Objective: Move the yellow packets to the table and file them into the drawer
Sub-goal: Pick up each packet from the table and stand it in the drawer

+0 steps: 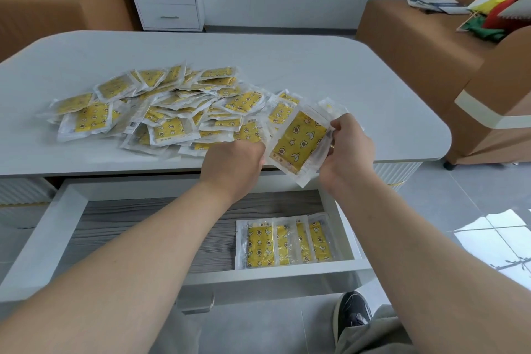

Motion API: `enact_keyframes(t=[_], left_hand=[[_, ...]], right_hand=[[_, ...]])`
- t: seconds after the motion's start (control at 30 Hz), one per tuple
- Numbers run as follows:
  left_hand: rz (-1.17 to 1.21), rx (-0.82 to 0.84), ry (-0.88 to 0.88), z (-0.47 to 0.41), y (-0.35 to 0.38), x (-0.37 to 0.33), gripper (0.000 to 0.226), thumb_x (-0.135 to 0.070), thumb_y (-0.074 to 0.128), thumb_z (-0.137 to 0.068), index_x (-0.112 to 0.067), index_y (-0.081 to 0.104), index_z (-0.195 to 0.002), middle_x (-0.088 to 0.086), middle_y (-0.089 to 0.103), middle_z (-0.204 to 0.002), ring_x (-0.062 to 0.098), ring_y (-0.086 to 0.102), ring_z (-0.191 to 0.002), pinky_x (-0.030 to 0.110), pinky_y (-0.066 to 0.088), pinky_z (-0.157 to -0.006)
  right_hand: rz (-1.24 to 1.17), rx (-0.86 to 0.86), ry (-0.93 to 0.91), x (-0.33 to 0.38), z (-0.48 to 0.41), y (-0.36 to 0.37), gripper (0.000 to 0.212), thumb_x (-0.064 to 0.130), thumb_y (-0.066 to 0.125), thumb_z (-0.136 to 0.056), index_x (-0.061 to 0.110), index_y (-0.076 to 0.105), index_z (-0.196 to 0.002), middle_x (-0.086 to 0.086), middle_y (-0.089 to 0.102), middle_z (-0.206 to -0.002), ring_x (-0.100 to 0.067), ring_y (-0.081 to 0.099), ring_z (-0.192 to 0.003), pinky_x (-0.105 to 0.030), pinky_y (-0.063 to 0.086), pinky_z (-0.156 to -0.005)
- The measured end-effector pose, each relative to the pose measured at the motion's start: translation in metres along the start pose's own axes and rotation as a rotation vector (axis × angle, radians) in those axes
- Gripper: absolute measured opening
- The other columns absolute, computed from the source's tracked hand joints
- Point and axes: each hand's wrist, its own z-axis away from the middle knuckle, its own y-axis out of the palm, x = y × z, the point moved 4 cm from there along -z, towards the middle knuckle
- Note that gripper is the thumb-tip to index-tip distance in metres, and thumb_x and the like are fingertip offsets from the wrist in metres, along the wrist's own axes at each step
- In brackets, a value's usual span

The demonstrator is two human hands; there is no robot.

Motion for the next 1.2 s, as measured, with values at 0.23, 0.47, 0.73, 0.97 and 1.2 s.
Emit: enact_keyframes(t=[0.23, 0.47, 0.73, 0.97, 1.2], left_hand=[[0.273, -0.122, -0.091, -0.001, -0.005, 0.009, 0.015, -0.020, 0.049, -0.102, -0.016, 0.061, -0.096, 0.001, 0.064, -0.085, 0.027, 0.059, -0.071, 0.034, 0.044, -0.054], [0.752, -0.241, -0.473, 0.003, -0.037, 0.026, 0.013, -0.026, 0.035, -0.108, -0.019, 0.045, -0.104, 0.001, 0.067, -0.075, 0.016, 0.068, -0.050, 0.039, 0.058, -0.055], [1.136, -0.415, -0.664, 0.021, -0.067, 0.052, 0.009, -0.025, 0.034, -0.109, -0.023, 0.042, -0.106, -0.005, 0.059, -0.104, 0.023, 0.073, -0.056, 0.048, 0.063, -0.061], [1.368, -0.518, -0.666, 0.035, -0.077, 0.079, 0.017, -0.017, 0.039, -0.108, -0.025, 0.046, -0.094, 0.003, 0.057, -0.103, 0.020, 0.077, -0.082, 0.039, 0.062, -0.080], [1.306, -0.451, -0.791, 0.046, -0.074, 0.107, 0.029, -0.039, 0.057, -0.093, -0.020, 0.051, -0.071, -0.001, 0.077, -0.082, 0.016, 0.072, -0.093, 0.041, 0.053, -0.080]], right_hand=[[-0.019, -0.087, 0.063, -0.004, -0.011, -0.007, 0.027, 0.016, 0.059, -0.094, 0.016, 0.052, -0.068, 0.006, 0.049, -0.052, -0.008, 0.042, -0.027, -0.014, 0.037, -0.037], [-0.075, 0.079, 0.180, -0.013, -0.012, 0.000, 0.009, 0.009, 0.072, -0.089, 0.012, 0.065, -0.085, 0.005, 0.062, -0.051, -0.014, 0.062, -0.040, -0.031, 0.058, -0.057], [0.054, 0.367, 0.197, -0.026, -0.009, 0.021, 0.035, -0.021, 0.065, -0.079, 0.009, 0.064, -0.098, -0.002, 0.064, -0.119, -0.026, 0.056, -0.130, -0.049, 0.049, -0.108], [0.172, 0.612, 0.269, -0.042, 0.018, 0.038, 0.058, -0.024, 0.065, -0.076, 0.013, 0.060, -0.120, -0.021, 0.073, -0.114, -0.039, 0.074, -0.099, -0.059, 0.060, -0.081], [0.727, 0.732, 0.320, -0.076, 0.024, 0.046, 0.052, -0.018, 0.071, -0.076, -0.011, 0.059, -0.125, -0.027, 0.072, -0.112, -0.041, 0.073, -0.102, -0.053, 0.061, -0.084]])
